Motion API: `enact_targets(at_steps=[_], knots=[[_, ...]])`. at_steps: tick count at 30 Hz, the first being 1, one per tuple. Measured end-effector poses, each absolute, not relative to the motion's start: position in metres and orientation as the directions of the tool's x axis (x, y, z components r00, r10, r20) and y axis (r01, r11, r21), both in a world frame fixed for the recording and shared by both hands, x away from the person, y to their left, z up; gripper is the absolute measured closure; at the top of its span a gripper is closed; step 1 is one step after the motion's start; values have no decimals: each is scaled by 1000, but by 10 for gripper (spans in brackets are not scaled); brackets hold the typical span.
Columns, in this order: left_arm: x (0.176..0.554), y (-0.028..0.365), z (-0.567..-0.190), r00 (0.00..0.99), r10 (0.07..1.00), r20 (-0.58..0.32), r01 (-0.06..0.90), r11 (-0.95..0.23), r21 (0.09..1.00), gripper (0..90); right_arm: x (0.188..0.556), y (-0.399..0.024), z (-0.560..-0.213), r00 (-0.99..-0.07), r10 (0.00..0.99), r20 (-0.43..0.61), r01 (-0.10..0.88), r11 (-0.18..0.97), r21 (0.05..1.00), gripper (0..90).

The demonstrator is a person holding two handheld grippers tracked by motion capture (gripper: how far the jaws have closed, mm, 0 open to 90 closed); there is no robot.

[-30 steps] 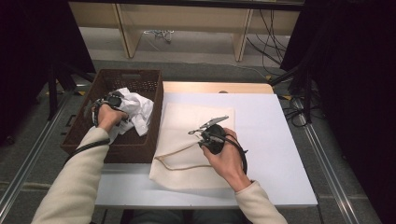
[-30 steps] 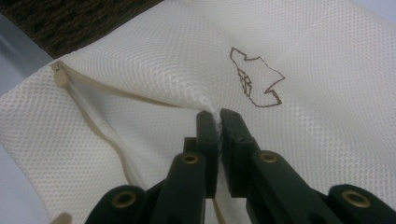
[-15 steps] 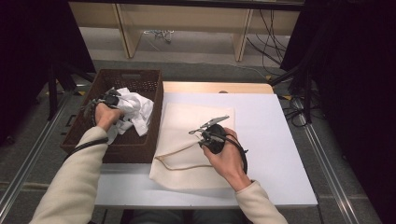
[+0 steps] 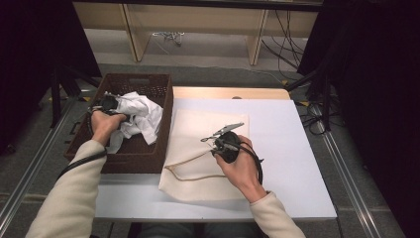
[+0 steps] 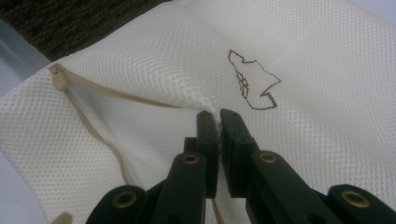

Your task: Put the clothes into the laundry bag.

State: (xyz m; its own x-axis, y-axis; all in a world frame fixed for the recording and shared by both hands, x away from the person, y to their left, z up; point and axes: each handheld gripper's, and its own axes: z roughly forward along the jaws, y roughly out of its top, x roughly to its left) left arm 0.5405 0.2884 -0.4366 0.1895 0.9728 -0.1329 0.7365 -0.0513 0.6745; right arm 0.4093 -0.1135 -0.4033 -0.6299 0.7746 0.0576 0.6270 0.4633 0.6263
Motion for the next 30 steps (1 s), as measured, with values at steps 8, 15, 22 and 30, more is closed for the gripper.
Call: enact_targets(at_steps=[8, 15, 22, 30], knots=[[526, 295, -423, 210, 961, -179, 637, 5, 771, 795, 410, -114, -403, -638, 768, 50, 618, 473, 628, 877], [514, 298, -413, 226, 949, -218, 551, 60, 832, 795, 411, -114, -405, -643, 765, 42, 608, 476, 636, 878], [501, 298, -399, 254, 942, -218, 485, 71, 872, 795, 411, -113, -406, -631, 774, 55, 621, 461, 634, 881], [489, 294, -382, 284, 936, -209, 399, 83, 913, 795, 411, -113, -406, -630, 774, 61, 623, 456, 636, 881]])
